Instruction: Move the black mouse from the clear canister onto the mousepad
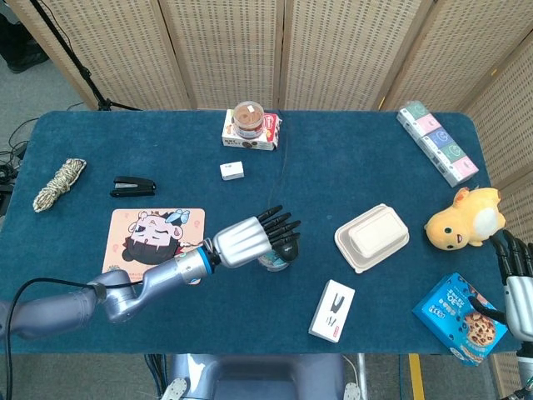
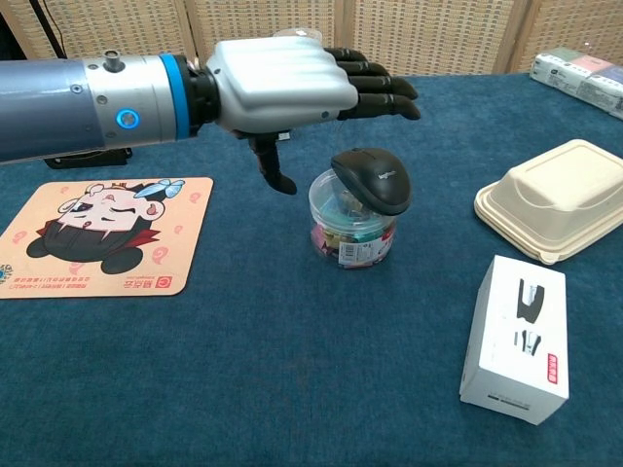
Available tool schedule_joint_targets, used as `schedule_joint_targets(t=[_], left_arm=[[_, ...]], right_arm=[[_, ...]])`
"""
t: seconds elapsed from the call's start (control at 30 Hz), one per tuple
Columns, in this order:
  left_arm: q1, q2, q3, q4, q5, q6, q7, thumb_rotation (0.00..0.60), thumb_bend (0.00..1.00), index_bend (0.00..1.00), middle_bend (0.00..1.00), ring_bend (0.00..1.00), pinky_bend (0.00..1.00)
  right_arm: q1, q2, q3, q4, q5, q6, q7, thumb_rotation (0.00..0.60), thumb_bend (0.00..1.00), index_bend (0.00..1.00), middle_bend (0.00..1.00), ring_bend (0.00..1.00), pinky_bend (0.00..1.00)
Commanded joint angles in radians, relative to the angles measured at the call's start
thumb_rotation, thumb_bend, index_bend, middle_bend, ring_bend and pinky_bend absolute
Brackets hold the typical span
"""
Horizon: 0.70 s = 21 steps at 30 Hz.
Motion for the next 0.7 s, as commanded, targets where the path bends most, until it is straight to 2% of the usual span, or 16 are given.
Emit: schedule_joint_targets(t=[0.03,0.23,0.57,0.7], left_arm=[[-0.024,-0.024,0.0,0.022,-0.023,-0.017,0.015,0.6,0.13,0.0,0.0,0.0,0.1],[-0.058,-0.054,0.0,0.054,-0.058,-0.022,0.024,0.6,0.19,0.0,0.0,0.0,0.12],[-0.1,-0.087,0.013,0.066,-0.134,-0.067,0.093,0.6,0.21,0.0,0.0,0.0,0.14],[-0.109,-0.095,0.017,0.07,-0.156,-0.068,0.105,0.6,0.29,0.01,0.0,0.01,0.17]], right_arm=[[0.0,0.004,0.006,0.003,0.012,-0.002,0.01,0.6,0.0,0.0,0.0,0.0,0.0],[-0.003,0.012,0.012,0.005,0.022,0.003,0.027,0.6,0.0,0.0,0.0,0.0,0.0],[-0.004,0.021,0.016,0.006,0.033,0.002,0.047,0.6,0.0,0.0,0.0,0.0,0.0],[-0.004,0.023,0.019,0.007,0.038,0.002,0.055,0.6,0.0,0.0,0.0,0.0,0.0]])
